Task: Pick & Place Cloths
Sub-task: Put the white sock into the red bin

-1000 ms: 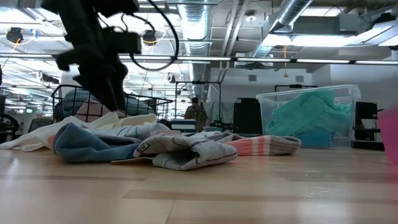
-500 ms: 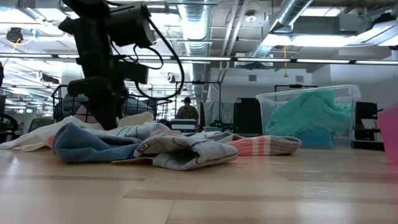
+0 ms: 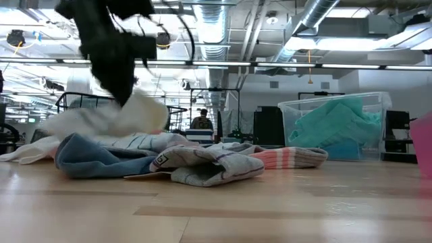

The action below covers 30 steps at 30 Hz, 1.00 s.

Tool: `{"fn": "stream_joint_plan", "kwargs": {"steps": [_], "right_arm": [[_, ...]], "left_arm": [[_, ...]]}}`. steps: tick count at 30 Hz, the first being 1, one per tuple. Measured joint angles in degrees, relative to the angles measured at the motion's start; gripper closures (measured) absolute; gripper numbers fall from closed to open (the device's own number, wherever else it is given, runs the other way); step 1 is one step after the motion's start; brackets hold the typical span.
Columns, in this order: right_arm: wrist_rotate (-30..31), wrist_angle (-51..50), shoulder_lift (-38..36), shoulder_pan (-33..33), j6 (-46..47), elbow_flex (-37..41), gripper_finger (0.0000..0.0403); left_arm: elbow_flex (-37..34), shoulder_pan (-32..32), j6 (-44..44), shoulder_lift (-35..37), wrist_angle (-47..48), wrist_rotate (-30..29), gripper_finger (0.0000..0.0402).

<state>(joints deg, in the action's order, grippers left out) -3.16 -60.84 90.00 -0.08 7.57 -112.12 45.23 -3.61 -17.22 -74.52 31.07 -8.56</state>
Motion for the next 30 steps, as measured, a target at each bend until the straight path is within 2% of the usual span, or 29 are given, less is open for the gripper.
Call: {"fn": "stream_joint_plan", "kwargs": {"steps": [9, 15, 20, 27, 30], "right_arm": [[0.01, 1.14, 2.83, 0.0, -0.32, -0.06, 0.0112], [0.0, 6.96, 8.18, 0.04, -0.75, -0.04, 0.0112], [-0.02, 10.32, 12.86, 0.04, -1.56, 0.03, 0.0112], [0.0, 23.52, 18.98, 0.04, 0.36, -0.01, 0.0112], [0.04, 26.28, 21.03, 0.06, 0.93, 0.02, 0.0112]], "left_arm": [[0.0, -0.16, -2.72, 20.15, -3.37, 0.61, 0.0401], [0.02, -0.16, -2.64, 28.24, -8.65, 0.94, 0.0401], [0.0, -0.16, -2.47, 30.39, -10.09, 1.05, 0.0401], [0.02, -0.16, -2.35, 29.02, -10.41, 1.03, 0.0401], [0.0, -0.16, -2.35, 28.24, -10.56, 1.03, 0.0401]]}}
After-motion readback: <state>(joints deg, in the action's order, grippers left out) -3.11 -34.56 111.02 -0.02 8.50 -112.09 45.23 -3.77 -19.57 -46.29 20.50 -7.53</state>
